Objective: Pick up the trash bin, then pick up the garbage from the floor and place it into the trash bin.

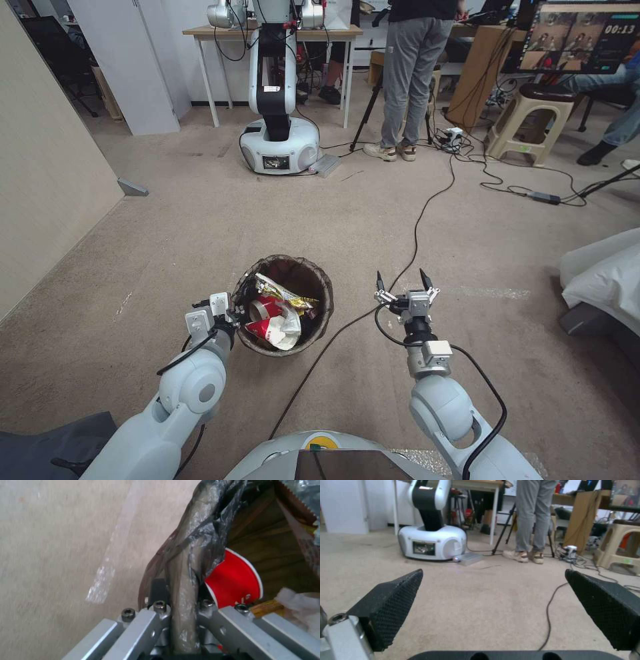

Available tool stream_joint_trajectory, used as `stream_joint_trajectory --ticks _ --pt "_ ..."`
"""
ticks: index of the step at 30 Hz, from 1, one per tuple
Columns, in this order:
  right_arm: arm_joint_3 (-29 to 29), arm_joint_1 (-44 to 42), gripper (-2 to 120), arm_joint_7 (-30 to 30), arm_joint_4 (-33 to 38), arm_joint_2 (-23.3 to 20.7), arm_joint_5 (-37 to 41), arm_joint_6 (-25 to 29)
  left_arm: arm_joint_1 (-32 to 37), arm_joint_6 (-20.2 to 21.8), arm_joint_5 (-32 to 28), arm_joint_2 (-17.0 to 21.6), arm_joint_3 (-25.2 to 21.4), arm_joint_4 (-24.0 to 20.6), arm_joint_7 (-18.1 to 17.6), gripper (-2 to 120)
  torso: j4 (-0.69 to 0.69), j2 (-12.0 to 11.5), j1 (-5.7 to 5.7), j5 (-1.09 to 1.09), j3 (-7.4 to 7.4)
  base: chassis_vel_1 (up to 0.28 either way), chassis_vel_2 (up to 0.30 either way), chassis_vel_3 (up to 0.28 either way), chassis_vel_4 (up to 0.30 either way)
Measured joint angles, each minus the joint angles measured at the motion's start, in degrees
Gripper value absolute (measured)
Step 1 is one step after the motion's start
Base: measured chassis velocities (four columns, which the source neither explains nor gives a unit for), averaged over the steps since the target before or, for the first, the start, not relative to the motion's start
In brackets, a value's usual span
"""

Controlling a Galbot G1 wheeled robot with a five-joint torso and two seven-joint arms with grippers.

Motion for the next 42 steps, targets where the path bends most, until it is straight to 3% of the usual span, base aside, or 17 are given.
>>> stream_joint_trajectory --ticks 20,26,42 --pt "-1.84 1.42 100 0.47 -0.91 0.11 -0.1 -0.3 -3.46 1.95 -10.48 1.08 -0.53 4.62 -2.93 0 -0.01 0.0 0.0 0.0 0.0 0.0 0.0 0.0 0.0" --pt "-2.91 1.68 100 0.64 -1.26 1.47 -0.59 -0.3 -6.43 4.25 -16.05 1.1 -0.2 8.24 -4.75 0 -0.03 0.0 0.0 0.0 0.0 0.0 0.0 0.0 0.0" --pt "-3.25 1.9 100 0.78 -1.19 1.63 -0.65 -0.29 -9.03 5.17 -16.1 0.55 1.39 12.78 -4.63 0 -0.02 0.0 0.0 0.04 -0.01 0.0 0.0 0.0 0.0"
